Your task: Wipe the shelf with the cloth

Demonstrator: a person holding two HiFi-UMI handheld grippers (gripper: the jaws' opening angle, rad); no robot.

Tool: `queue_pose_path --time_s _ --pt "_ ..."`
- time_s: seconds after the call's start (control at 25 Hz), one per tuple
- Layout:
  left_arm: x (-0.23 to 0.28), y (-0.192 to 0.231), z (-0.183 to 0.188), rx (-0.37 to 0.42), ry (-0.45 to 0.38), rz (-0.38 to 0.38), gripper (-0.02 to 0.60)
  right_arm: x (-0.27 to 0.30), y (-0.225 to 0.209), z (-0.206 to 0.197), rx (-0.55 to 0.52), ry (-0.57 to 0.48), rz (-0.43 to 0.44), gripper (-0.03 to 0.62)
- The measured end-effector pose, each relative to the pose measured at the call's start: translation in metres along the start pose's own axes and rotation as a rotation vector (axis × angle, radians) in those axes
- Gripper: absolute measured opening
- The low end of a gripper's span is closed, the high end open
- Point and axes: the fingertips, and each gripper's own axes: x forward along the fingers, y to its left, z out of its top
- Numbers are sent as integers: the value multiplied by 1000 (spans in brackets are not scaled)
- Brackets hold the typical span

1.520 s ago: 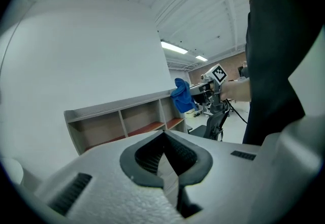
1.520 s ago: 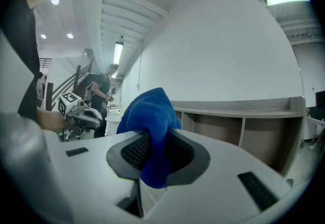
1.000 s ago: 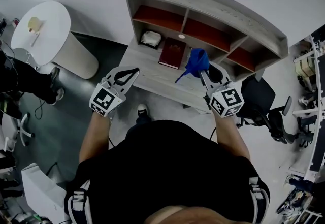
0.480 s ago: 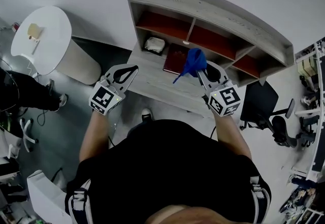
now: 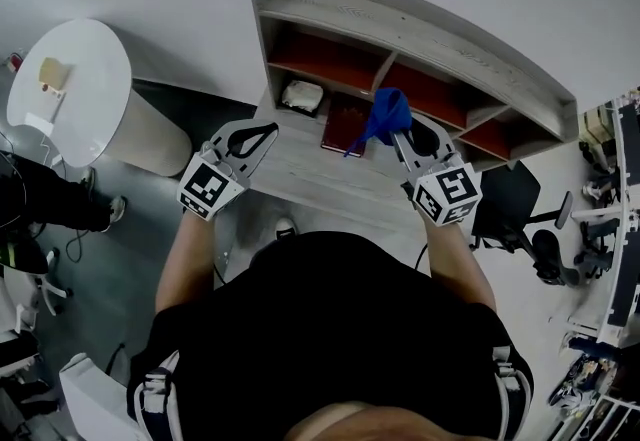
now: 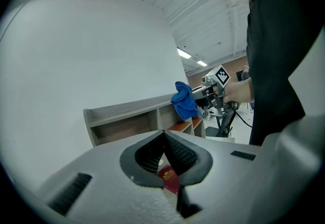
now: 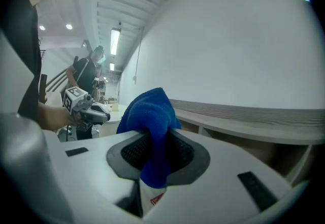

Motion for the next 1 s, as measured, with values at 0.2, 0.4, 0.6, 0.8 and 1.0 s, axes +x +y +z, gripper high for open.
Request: queue_pose_path --time_s 0.2,0.4,0.6,0.8,1.0 --pt "-3 41 -2 13 -37 -20 14 41 10 23 -58 -1 -20 74" --pt "-12 80 -5 32 -62 -27 14 81 22 45 -107 -25 -34 74" --pt "-20 109 -7 40 -78 -42 14 109 27 60 -120 -39 -53 74" --pt "-18 128 -6 55 -94 -63 14 128 27 70 -127 -46 -72 74" --pt "-15 130 6 77 -114 -79 14 131 27 77 -133 -58 -86 75"
